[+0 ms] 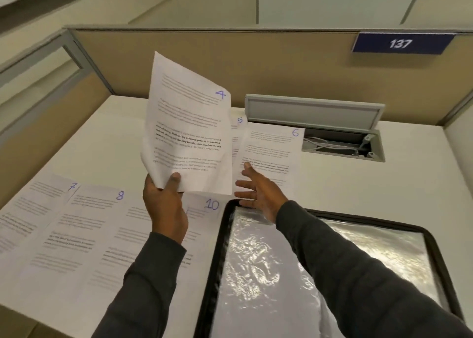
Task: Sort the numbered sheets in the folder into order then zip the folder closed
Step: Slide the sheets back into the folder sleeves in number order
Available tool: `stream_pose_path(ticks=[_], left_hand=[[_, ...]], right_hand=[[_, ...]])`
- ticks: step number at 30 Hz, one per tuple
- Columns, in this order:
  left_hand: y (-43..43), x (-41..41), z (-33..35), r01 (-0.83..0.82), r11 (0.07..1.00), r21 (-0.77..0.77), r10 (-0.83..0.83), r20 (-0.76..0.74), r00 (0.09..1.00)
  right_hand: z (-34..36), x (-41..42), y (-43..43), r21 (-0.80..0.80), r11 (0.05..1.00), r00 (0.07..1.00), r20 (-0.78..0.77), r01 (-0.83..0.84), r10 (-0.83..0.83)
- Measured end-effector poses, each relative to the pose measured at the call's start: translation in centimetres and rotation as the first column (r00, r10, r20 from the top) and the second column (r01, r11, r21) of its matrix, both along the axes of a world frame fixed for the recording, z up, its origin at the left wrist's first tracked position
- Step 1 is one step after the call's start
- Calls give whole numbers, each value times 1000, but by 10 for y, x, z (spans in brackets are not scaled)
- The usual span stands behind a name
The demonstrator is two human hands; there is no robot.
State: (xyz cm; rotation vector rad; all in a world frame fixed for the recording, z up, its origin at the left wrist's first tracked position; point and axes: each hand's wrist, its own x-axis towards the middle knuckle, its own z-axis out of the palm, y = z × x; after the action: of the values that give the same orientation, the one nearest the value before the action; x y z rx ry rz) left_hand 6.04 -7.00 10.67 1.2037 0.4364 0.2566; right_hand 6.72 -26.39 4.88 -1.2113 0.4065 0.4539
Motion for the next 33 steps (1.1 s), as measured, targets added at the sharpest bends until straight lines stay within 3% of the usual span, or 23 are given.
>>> stream_pose_path(ticks=[6,12,16,20,23,25,27,28,30,31,33], left_hand=[[-60,-35,-6,111,988,-108,-116,-34,993],[-124,-66,-23,238,938,-253,-264,-74,962],[-166,-79,-34,313,873,-375,-361,-64,930],[-203,-92,-45,393,802,-451,-460,-47,886],[-230,-101,-53,531,782,-327,-583,-81,808],[-247,-107,-64,652,755,-66,-652,-181,736],[-261,-110,-78,742,608,282,-690,-274,670],[-266,-110,-87,740,470,480,-700,-308,644],[-278,-106,-105,579,94,810,-713,-352,607],[-283,-104,-112,480,-78,874,-719,-383,580],[-292,-101,-121,389,-300,871,-697,-478,534]], right_hand=[[6,-23,-40,152,978,989,23,144,-149],[11,-49,-110,65,968,967,65,242,-246],[13,-70,-164,106,947,949,61,302,-309],[13,-93,-214,60,954,952,79,293,-297],[10,-111,-249,-127,952,959,91,279,-269],[9,-121,-271,-291,905,950,140,309,-279],[8,-129,-290,-372,842,920,193,391,-341],[9,-133,-298,-374,818,899,214,437,-383],[12,-137,-312,-347,781,854,247,519,-457],[13,-139,-317,-333,766,834,263,550,-485],[16,-141,-326,-320,731,797,288,602,-530]])
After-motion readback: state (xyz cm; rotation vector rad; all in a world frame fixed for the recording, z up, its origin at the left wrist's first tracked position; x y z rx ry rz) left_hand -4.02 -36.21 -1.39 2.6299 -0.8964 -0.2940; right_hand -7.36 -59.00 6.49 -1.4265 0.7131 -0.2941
